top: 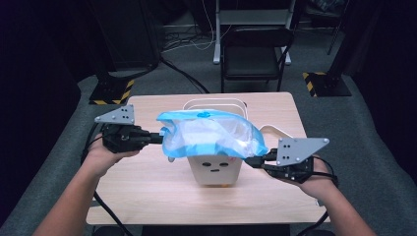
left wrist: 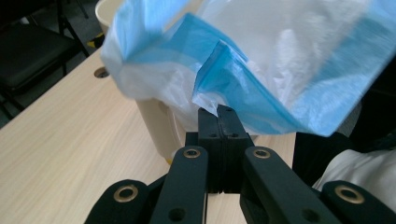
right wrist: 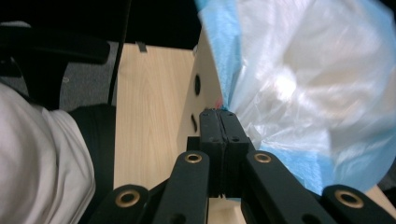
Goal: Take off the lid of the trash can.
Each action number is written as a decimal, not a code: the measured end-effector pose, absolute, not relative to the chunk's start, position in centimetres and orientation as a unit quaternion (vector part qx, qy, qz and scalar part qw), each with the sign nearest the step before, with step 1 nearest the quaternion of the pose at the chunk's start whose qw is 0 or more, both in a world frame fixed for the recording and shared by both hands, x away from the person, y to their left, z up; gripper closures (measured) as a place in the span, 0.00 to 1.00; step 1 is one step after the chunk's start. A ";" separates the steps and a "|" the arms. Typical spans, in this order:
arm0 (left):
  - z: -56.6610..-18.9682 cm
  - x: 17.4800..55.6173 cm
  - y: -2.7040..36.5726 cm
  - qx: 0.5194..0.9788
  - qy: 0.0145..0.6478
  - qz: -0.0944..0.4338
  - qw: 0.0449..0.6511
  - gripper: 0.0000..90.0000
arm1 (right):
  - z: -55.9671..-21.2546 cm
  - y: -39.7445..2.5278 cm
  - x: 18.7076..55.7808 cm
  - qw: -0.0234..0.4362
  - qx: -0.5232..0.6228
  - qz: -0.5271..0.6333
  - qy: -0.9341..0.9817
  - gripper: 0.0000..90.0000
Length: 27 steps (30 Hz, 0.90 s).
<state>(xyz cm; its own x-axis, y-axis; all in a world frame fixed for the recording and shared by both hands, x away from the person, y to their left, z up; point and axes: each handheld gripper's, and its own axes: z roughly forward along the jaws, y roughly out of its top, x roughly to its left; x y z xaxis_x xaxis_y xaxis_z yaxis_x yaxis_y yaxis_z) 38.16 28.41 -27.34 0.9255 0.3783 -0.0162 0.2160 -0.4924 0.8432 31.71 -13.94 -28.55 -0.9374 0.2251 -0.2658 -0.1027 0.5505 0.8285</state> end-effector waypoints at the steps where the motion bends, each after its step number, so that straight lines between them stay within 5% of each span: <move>1: -27.7 38.2 28.6 0.859 0.175 0.083 0.473 0.99 | -28.9 -13.9 31.8 0.174 0.038 0.469 0.865 1.00; 17: -31.0 40.4 29.6 0.846 0.218 0.075 0.481 0.99 | -32.4 -14.1 33.2 0.157 0.076 0.451 0.875 1.00; 20: -30.9 40.3 29.5 0.846 0.217 0.077 0.480 0.99 | -32.3 -14.6 33.5 0.129 0.081 0.467 0.871 0.94; 21: -30.8 40.2 29.6 0.846 0.218 0.077 0.480 0.98 | -31.9 -15.3 33.5 0.114 0.089 0.485 0.862 0.84; 27: -30.3 39.8 30.3 0.847 0.221 0.081 0.477 0.96 | -29.5 -17.8 32.9 0.113 0.108 0.526 0.836 0.71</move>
